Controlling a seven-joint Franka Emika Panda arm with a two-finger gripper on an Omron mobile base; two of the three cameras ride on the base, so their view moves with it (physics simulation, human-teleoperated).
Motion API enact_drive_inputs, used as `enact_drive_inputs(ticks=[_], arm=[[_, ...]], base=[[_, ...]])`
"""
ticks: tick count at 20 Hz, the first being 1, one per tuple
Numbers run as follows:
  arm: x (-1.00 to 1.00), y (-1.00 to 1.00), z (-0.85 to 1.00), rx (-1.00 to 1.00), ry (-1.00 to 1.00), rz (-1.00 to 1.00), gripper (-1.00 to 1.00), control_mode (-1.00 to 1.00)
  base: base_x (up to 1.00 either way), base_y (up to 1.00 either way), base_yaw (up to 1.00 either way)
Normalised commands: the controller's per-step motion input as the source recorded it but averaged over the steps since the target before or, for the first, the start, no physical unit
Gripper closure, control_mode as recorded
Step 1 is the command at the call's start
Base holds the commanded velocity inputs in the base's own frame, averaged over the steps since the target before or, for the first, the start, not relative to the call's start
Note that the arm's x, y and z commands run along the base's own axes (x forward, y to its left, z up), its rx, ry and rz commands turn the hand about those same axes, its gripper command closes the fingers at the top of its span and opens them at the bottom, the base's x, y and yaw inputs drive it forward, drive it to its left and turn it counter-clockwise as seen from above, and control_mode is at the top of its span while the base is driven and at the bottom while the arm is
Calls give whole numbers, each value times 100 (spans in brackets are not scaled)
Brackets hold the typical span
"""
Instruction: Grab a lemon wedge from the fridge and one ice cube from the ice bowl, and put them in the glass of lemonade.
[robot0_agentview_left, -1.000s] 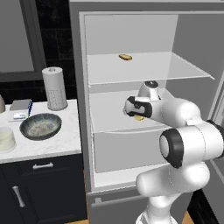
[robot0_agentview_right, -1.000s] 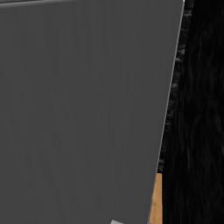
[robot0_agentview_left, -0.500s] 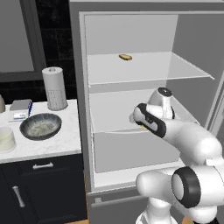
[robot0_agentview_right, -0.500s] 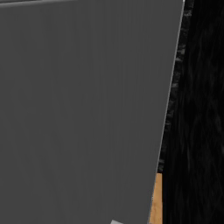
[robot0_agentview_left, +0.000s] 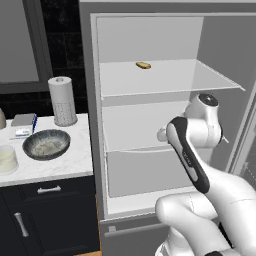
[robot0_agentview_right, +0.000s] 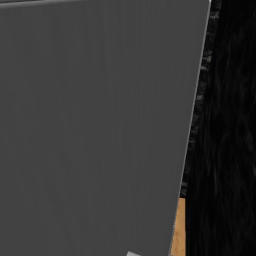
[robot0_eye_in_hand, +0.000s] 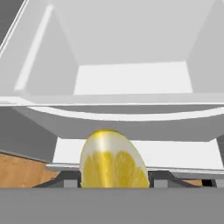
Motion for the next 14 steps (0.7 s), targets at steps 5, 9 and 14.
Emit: enact_drive_inputs(ticks=[5, 9, 14], arm=[[-100, -5, 100, 0, 8, 0, 100, -100], [-96, -9, 98, 0, 6, 0, 100, -100], [-75, -2, 55, 0, 0, 0, 100, -100]], base=[[0, 0, 0], [0, 0, 0], [0, 0, 0]])
